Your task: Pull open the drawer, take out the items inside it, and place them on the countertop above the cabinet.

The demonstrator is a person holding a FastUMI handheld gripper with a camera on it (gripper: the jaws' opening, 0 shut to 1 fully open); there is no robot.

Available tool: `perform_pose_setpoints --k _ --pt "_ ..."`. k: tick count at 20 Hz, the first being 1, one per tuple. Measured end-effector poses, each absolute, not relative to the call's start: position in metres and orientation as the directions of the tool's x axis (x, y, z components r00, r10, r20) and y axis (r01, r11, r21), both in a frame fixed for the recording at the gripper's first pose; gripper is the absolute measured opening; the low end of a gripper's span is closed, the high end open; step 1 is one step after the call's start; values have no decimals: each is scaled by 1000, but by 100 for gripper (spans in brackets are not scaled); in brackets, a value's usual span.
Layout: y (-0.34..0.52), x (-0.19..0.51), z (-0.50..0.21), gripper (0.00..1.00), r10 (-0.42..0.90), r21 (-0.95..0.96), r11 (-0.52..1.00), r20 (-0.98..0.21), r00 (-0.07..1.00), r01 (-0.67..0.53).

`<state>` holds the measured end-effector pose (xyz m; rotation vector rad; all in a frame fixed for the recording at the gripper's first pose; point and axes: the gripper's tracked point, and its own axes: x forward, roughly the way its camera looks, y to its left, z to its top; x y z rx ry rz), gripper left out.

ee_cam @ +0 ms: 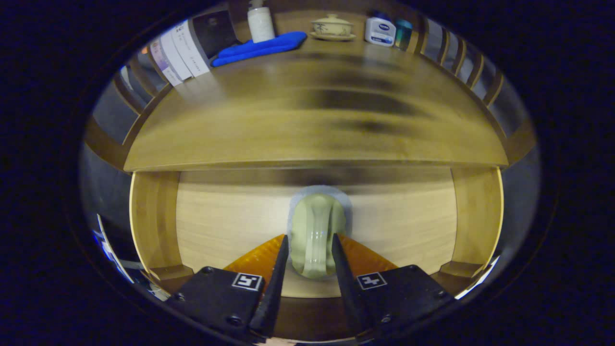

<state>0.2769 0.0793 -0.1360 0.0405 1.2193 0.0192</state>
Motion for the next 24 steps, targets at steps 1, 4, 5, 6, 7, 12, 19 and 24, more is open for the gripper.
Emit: perform_pose_setpoints --k 1,4,5,6,7,12,19,24 --pt "77 278 -139 54 24 32 999 -942 335 20" --pt "71 280 -138 34 4 12 1000 -941 338 22" --pt "72 278 -137 29 18 22 1000 -941 339 8" --pt "73 278 -136 23 31 31 1000 -939 343 -6" --pt "71 278 -133 21 30 28 1000 -935 353 -11" --pt "60 261 -102 20 42 22 998 -926 376 -55" --pt "58 260 -33 20 73 33 995 -897 436 -98" --pt "59 262 -8 20 88 17 988 -882 462 -155"
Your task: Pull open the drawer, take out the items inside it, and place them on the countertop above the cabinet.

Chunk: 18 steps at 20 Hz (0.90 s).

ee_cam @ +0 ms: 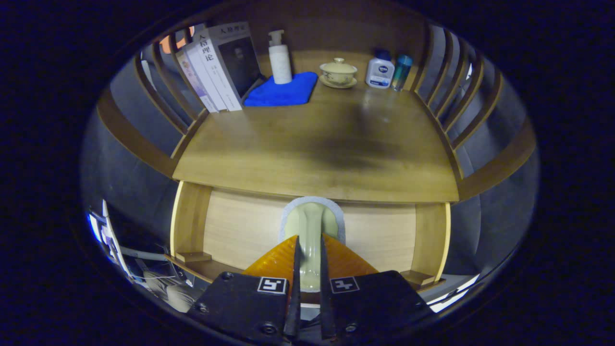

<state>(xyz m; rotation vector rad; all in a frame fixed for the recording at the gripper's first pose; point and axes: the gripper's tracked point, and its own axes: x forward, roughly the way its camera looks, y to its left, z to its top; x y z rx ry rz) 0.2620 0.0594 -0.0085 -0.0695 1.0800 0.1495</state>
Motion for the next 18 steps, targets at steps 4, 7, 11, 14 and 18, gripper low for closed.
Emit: perform_pose_setpoints --k 4,7,11,14,18 --pt "59 267 3 20 94 28 989 -872 480 -143" --pt "59 283 22 20 99 47 992 -855 510 -115" --pt "61 315 34 20 86 56 996 -848 523 -74" --pt "61 339 34 20 66 42 997 -851 521 -58" --pt "67 373 29 20 48 37 999 -857 513 -31"
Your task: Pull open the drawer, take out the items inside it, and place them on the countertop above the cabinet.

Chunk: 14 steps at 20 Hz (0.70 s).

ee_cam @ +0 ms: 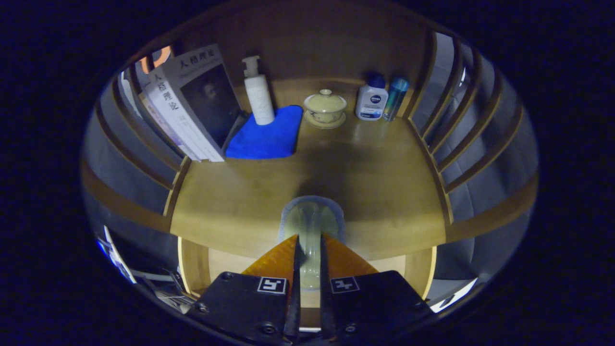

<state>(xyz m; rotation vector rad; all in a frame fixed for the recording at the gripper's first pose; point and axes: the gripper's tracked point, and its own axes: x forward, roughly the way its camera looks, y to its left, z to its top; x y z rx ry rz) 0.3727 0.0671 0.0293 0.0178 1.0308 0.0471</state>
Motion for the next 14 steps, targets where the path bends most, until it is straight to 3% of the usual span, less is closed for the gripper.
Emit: perform_pose_setpoints --k 14 --pt "69 406 3 23 32 43 999 -886 463 13"
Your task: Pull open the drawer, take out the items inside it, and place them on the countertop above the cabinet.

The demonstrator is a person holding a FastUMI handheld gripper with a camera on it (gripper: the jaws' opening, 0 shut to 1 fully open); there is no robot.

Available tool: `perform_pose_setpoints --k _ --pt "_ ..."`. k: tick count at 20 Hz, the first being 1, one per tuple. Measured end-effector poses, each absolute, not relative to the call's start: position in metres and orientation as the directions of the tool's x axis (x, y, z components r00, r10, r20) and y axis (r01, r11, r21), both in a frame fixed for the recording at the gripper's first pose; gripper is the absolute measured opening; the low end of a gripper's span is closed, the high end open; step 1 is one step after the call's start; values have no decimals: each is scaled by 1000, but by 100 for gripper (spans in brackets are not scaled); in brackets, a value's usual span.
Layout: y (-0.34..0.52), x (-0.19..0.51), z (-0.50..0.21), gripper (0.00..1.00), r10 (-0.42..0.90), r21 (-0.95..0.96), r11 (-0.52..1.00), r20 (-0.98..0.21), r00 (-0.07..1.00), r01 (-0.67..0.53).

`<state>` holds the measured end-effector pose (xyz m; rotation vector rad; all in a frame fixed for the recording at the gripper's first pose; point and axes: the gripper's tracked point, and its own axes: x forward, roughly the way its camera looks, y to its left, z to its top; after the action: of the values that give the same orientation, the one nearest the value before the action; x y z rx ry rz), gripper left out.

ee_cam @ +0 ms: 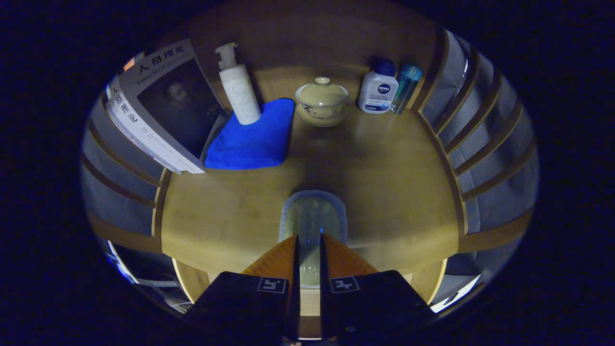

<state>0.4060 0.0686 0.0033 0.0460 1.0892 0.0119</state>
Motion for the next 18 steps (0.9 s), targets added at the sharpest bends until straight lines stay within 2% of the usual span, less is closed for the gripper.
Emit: perform_pose_setpoints --k 5,13,18 --pt "67 406 3 24 36 46 999 -881 471 9" --pt "70 386 17 63 61 45 998 -836 545 -44" --pt "67 358 27 63 59 21 997 -786 615 -69"
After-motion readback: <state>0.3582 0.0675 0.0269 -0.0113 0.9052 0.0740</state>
